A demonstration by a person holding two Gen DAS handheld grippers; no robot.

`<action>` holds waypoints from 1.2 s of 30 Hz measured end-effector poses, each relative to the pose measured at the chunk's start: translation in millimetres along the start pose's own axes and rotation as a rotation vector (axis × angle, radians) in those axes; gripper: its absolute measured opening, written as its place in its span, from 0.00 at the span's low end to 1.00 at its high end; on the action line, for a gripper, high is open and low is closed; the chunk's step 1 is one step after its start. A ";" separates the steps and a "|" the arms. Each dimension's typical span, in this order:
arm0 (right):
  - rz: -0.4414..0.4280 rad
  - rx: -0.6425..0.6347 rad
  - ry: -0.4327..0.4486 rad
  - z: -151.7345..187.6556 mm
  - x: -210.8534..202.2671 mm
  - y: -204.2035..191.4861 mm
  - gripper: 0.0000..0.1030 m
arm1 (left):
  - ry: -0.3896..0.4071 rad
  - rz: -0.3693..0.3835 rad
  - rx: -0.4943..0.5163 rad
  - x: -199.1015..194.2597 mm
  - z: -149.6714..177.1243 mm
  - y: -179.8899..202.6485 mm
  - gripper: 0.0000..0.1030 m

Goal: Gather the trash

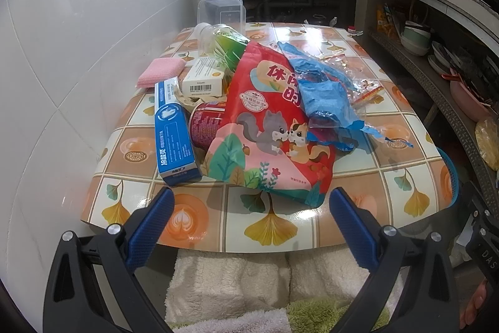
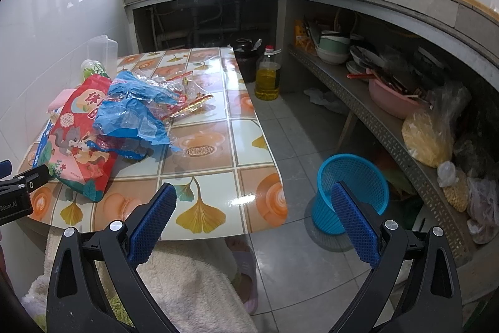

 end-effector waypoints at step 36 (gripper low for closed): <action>-0.002 0.001 -0.006 -1.8 2.0 -2.4 0.92 | -0.003 0.000 -0.002 1.7 -0.6 1.6 0.95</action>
Point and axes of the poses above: each gripper's, at about its wrist camera, not at the fingertips, and x roughly the way its jaws point, y to its right, z to its underside, the point moved 5 cm from there along x, roughly the way its jaws point, and after that the axes turned 3 degrees about z, right-handed, at the moved point
